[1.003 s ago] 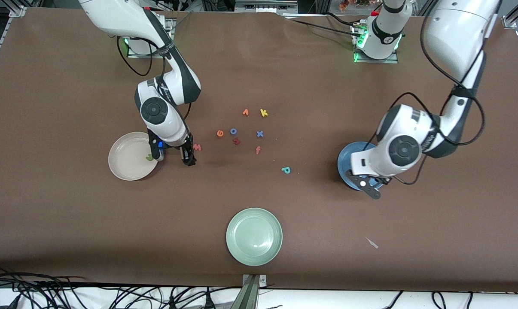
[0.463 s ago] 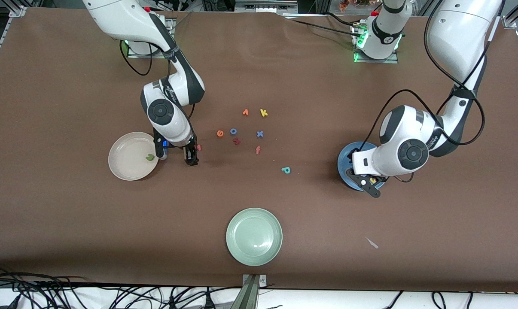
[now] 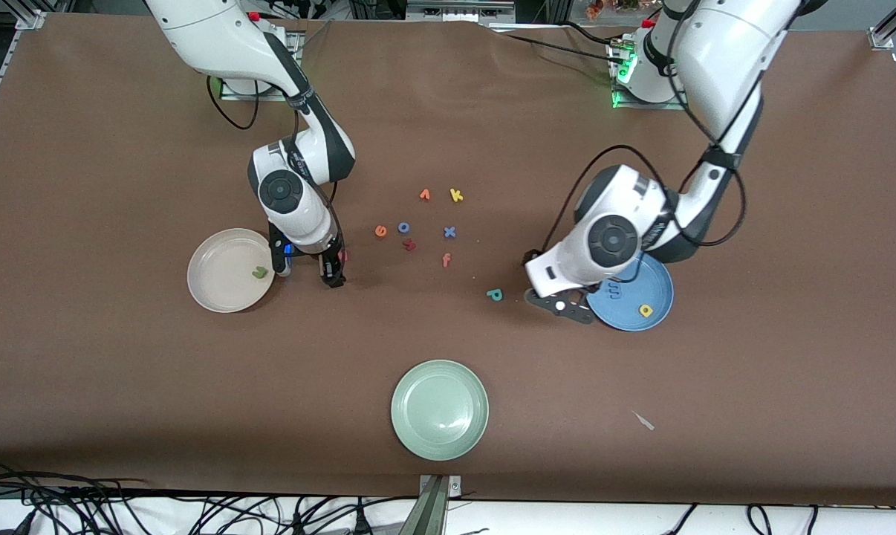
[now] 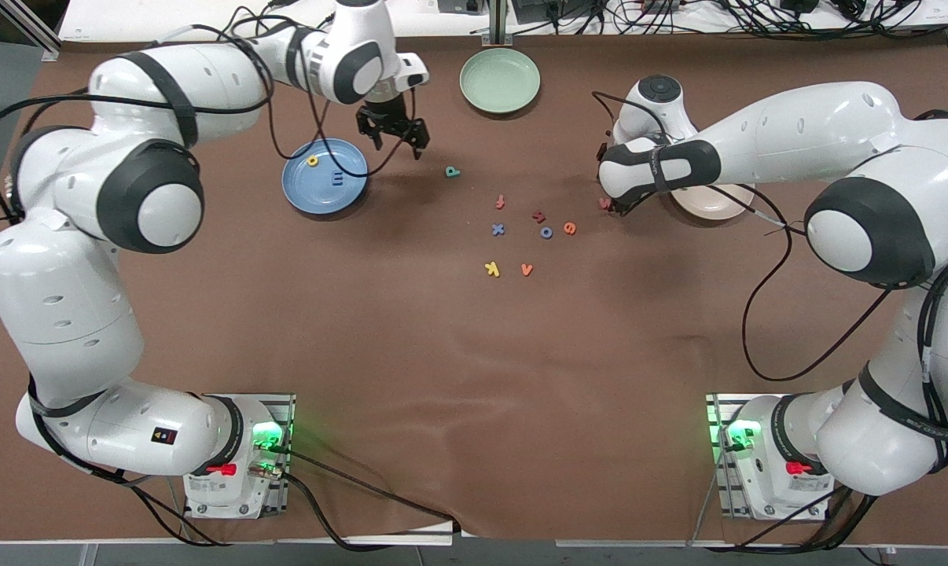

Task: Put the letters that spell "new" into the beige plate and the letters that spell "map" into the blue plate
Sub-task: 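Release the a on the blue plate while the right gripper reaches the pink w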

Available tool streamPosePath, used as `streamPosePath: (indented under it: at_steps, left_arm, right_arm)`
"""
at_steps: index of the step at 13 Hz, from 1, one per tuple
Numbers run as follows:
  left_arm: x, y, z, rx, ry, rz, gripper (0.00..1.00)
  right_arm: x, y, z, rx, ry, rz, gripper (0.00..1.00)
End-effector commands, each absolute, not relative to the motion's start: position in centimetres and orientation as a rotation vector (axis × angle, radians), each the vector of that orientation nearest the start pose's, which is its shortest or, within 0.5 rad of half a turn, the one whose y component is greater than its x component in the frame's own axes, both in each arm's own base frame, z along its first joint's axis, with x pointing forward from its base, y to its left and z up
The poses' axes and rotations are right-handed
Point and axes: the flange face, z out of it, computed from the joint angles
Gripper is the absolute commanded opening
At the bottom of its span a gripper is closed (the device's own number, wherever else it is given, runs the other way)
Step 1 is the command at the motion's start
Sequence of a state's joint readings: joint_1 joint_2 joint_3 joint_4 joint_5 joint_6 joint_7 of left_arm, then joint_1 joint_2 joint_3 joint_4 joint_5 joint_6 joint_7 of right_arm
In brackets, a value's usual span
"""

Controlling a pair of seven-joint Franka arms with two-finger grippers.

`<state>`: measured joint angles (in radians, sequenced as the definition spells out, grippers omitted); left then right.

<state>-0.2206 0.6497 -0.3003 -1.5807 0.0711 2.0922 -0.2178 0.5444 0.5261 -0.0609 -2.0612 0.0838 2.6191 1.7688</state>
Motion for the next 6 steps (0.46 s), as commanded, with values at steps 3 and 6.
streamPosePath:
  at_steps: [3,6]
  left_arm:
    - [63.6,-33.8,24.5,-3.218,0.425,0.129,1.00]
    - [62.5,-37.1,23.8,-3.152,0.808,0.024,1.00]
  right_arm:
    - [51.5,28.6,17.7,-2.446,1.903,-0.014,0.80]
    - [51.4,28.4,17.5,-2.480,1.868,-0.015,0.73]
